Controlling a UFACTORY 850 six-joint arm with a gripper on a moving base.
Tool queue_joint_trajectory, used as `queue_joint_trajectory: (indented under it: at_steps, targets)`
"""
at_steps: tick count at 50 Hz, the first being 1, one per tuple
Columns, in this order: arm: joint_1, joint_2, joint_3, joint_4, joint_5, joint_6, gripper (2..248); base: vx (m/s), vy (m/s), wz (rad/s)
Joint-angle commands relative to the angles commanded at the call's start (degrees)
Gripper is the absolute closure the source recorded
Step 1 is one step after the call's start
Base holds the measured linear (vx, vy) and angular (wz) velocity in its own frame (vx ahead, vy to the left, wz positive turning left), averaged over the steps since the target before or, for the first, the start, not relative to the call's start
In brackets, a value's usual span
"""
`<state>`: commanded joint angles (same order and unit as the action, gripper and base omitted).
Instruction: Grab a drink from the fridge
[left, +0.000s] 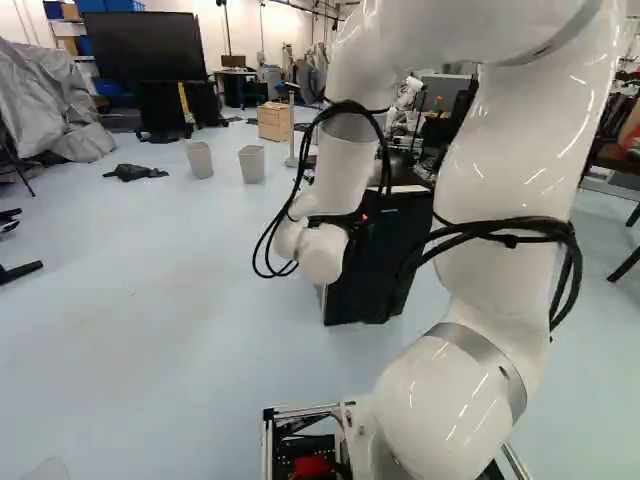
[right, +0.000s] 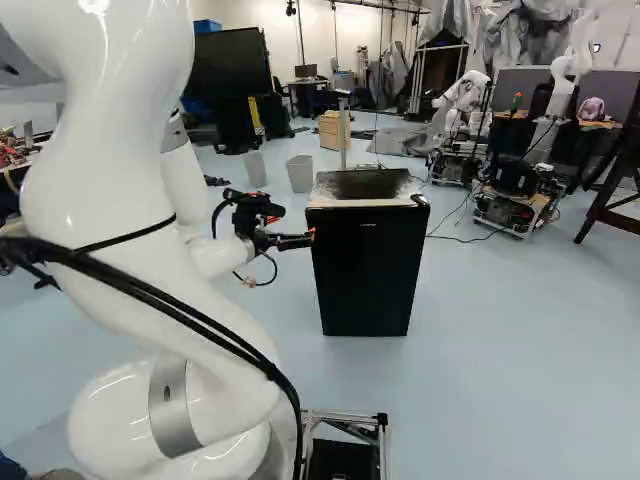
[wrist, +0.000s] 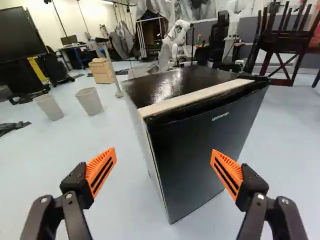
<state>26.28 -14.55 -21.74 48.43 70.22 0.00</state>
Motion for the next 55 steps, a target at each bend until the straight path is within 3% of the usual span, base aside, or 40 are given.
queue_joint_trajectory:
  at_steps: [26, 40, 55]
  targets:
    - [2.6, -10.4, -8.2, 2.2, 0.0, 0.0, 3, 0.0, 0.0, 0.0]
    - [2.8, -16.2, -13.7, 3.9, 0.0, 0.0, 3, 0.0, 0.0, 0.0]
    - [2.5, -19.9, -19.0, 5.9, 0.0, 0.0, 3, 0.0, 0.0, 0.0]
